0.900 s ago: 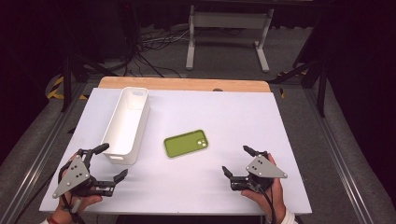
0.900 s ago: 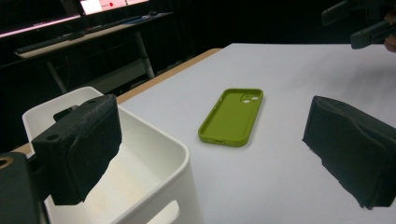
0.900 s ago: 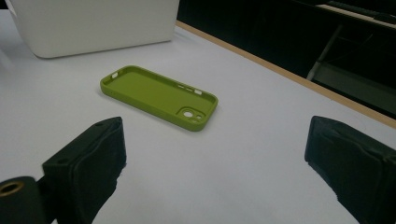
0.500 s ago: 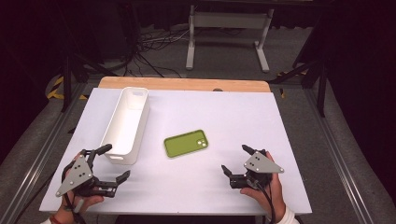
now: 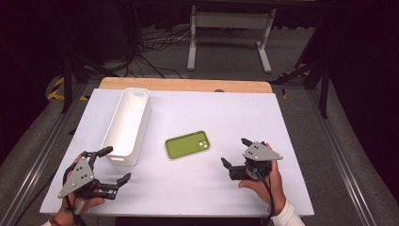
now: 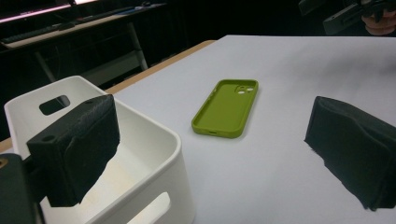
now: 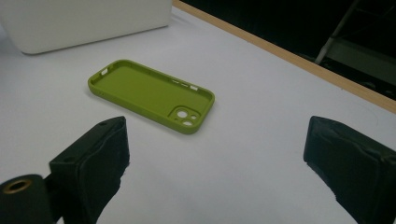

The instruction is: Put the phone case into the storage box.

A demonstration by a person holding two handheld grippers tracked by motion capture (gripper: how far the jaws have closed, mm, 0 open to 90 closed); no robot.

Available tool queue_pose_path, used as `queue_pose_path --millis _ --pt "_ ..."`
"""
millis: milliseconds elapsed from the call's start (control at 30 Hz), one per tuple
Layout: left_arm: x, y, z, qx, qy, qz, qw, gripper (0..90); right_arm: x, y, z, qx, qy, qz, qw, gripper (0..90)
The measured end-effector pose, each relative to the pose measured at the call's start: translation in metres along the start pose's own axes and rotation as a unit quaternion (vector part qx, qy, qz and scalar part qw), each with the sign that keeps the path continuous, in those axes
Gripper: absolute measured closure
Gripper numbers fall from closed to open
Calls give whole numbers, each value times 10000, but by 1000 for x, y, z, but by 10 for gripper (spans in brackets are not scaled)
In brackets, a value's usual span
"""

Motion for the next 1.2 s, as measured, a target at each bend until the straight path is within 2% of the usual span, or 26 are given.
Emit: queue_pose_path --millis 67,233,300,400,433,567,733,833,967,1100,1200 --pt "0 -1 0 53 29 -27 10000 42 5 -3 2 -43 121 -52 9999 82" --pt "0 -2 -1 -3 43 -54 10000 40 20 -9 9 -12 415 -114 9991 123" --pt "0 -2 -1 -14 33 -35 10000 39 28 -10 12 91 507 -43 9987 129" --pt "-1 -2 -2 30 77 -55 10000 39 41 -12 14 110 733 -55 9972 142" --pt "-1 -2 -2 24 66 -57 10000 39 41 -12 14 110 733 -55 9972 142" --pt "-1 -3 -3 -12 68 -59 10000 39 61 -12 7 323 1187 72 9924 151" --pt "-1 -4 -3 69 80 -89 9999 39 82 -15 -2 359 1598 96 9864 163" --pt "-1 -5 -4 59 91 -94 9999 40 93 -14 -8 384 1819 152 9825 206" --pt "0 -6 -4 57 114 -112 9999 40 105 -13 -17 444 2151 242 9753 262" --pt "0 -7 -5 114 135 -123 9998 41 116 -16 -24 499 2410 150 9691 332" --pt "2 -8 -7 87 177 -154 9997 42 122 -17 -33 531 2679 159 9618 438"
Point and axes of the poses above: each handheld gripper's, and its own axes: x roughly forward along the jaws, z roughly out of its top, y roughly to its left, the point moved 10 cm from there along x, roughly forward along the jaws, and after that the axes turned 13 degrees about -y, right-handed, at the moved point
